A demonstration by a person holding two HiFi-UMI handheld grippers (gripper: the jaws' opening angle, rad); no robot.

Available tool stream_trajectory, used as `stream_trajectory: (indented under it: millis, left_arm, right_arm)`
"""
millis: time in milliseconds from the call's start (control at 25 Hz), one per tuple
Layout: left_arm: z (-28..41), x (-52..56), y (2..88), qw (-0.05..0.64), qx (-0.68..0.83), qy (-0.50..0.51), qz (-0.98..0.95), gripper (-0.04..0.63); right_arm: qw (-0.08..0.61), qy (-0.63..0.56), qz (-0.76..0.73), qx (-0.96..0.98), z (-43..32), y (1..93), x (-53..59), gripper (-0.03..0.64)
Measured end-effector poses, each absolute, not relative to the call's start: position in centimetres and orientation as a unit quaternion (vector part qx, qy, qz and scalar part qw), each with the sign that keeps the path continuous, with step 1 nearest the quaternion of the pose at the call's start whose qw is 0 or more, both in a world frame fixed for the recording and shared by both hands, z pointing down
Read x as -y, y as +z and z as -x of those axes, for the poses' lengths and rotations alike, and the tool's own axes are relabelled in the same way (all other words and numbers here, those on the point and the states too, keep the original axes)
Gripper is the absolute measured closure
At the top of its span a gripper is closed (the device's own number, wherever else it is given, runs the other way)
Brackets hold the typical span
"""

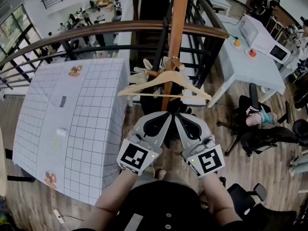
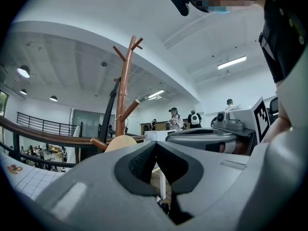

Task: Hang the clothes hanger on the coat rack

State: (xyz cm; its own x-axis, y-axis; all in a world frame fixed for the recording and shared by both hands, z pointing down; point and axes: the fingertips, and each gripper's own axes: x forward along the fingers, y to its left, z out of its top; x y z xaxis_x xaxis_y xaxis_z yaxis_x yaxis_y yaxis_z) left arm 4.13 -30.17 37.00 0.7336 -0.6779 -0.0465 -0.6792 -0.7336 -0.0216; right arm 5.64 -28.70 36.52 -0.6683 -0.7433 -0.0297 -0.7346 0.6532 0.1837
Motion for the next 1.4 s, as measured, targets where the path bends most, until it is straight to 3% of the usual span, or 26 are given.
stream_trajectory:
  millis: [920,1400]
  left_arm:
    - [-3.7,29.9,37.8,0.008,-0.373,0.016,0.928,0.598]
    - [-4.0,29.9,38.1,-0.002,-0.369,0.014,0.929,0.598]
  right_arm:
    - [0.014,-0.029,-0.386,0.922,-6.3,37.1,29.0,0.62]
    - [0.044,-0.028,-0.354,0.934,-6.0,37.7,28.7,0.62]
